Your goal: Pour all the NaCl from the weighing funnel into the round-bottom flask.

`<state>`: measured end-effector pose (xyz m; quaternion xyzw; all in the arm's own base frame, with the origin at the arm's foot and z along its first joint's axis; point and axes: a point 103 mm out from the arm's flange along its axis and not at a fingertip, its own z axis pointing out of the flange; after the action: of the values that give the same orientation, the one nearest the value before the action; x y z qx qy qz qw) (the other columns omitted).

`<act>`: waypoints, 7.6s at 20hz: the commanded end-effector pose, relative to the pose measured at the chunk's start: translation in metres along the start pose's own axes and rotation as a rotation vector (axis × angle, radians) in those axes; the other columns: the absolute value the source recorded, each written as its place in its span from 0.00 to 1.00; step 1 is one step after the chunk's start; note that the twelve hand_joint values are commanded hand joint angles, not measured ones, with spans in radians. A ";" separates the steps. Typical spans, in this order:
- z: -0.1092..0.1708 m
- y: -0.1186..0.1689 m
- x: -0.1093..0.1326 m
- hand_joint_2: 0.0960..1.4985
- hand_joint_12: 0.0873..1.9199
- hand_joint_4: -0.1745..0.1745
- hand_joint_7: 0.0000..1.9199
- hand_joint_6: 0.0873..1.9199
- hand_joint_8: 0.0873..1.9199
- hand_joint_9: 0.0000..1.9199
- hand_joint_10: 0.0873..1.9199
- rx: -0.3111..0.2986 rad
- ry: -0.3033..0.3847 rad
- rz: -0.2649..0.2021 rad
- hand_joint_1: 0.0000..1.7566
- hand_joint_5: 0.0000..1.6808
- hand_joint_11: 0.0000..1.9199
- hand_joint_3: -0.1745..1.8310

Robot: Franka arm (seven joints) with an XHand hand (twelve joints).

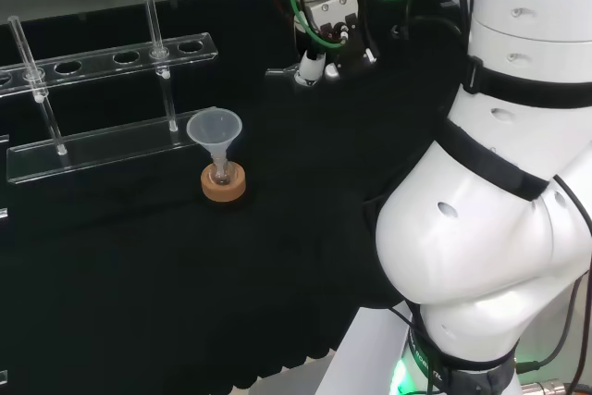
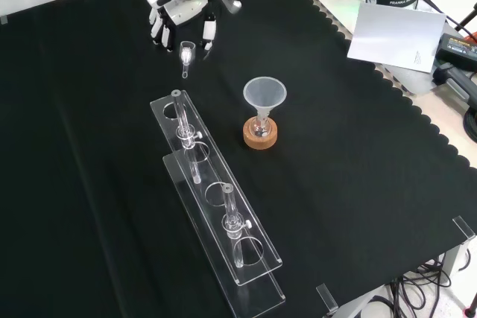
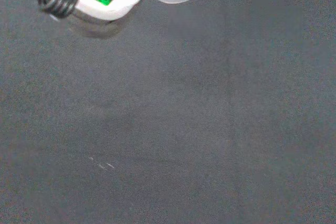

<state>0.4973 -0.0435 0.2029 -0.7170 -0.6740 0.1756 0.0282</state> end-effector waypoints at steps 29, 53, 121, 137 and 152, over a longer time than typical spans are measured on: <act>-0.054 -0.144 0.063 0.42 0.51 1.00 0.35 0.29 0.31 0.57 0.12 -0.025 -0.127 0.015 0.64 0.77 0.45 0.38; -0.052 -0.159 0.103 0.42 0.51 1.00 0.35 0.29 0.31 0.56 0.11 0.054 -0.264 -0.003 0.64 0.77 0.45 0.38; -0.068 -0.149 0.143 0.41 0.52 1.00 0.33 0.30 0.31 0.55 0.10 0.016 -0.511 0.007 0.64 0.76 0.44 0.39; -0.074 -0.149 0.152 0.41 0.51 1.00 0.33 0.30 0.31 0.55 0.10 0.009 -0.631 0.018 0.64 0.76 0.44 0.40; -0.077 -0.150 0.156 0.41 0.51 1.00 0.32 0.30 0.31 0.54 0.10 0.015 -0.761 0.041 0.64 0.76 0.44 0.40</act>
<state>0.3802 0.1344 0.2815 -0.6203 -0.6247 0.4242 -0.2121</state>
